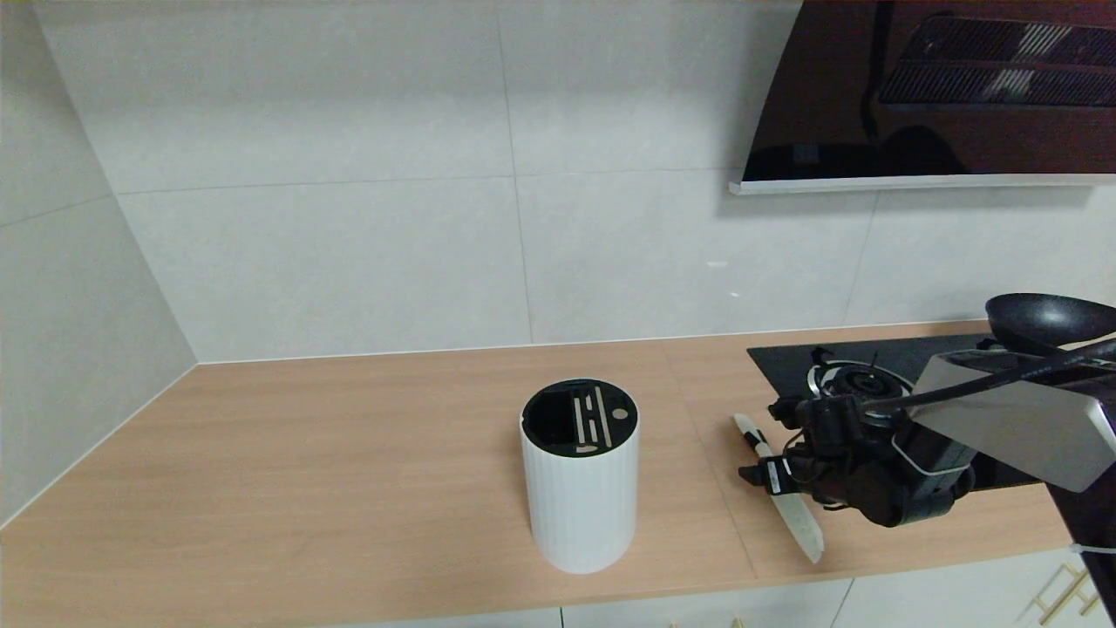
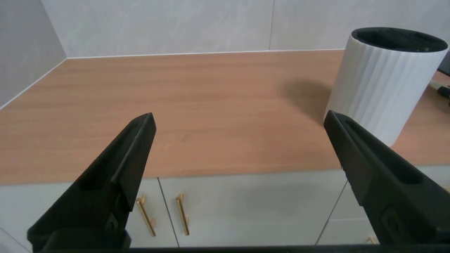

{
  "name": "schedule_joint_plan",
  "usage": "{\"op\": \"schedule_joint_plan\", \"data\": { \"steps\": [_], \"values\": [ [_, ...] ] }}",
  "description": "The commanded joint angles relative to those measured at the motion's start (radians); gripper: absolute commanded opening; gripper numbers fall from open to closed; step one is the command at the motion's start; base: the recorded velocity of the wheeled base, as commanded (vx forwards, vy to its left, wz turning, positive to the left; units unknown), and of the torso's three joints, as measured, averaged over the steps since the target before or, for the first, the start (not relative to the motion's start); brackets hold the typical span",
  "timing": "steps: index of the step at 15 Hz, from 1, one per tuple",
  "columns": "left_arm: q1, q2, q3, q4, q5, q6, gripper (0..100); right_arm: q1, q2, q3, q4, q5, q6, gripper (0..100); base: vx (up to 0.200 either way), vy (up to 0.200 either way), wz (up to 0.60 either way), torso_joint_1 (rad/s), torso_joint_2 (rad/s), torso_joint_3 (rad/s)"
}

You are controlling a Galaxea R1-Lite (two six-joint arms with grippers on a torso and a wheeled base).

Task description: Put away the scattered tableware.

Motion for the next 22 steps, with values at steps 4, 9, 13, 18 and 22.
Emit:
{"op": "schedule_joint_plan", "data": {
  "steps": [4,9,13,18,22],
  "values": [
    [0.0,0.0,0.0,0.0,0.001,0.0,100,0.001,0.01,-0.015,0.0,-0.001,-0.002,100,0.0,0.0,0.0,0.0,0.0,0.0],
    [0.0,0.0,0.0,0.0,0.001,0.0,100,0.001,0.026,-0.03,0.008,-0.032,-0.002,100,0.0,0.0,0.0,0.0,0.0,0.0],
    [0.0,0.0,0.0,0.0,0.001,0.0,100,0.001,0.04,-0.033,0.008,-0.033,-0.003,0,0.0,0.0,0.0,0.0,0.0,0.0],
    [0.0,0.0,0.0,0.0,0.001,0.0,100,0.001,0.04,-0.033,0.008,-0.033,-0.003,0,0.0,0.0,0.0,0.0,0.0,0.0],
    [0.0,0.0,0.0,0.0,0.001,0.0,100,0.002,0.009,-0.023,0.002,-0.052,0.0,0,0.0,0.0,0.0,0.0,0.0,0.0]
  ]
}}
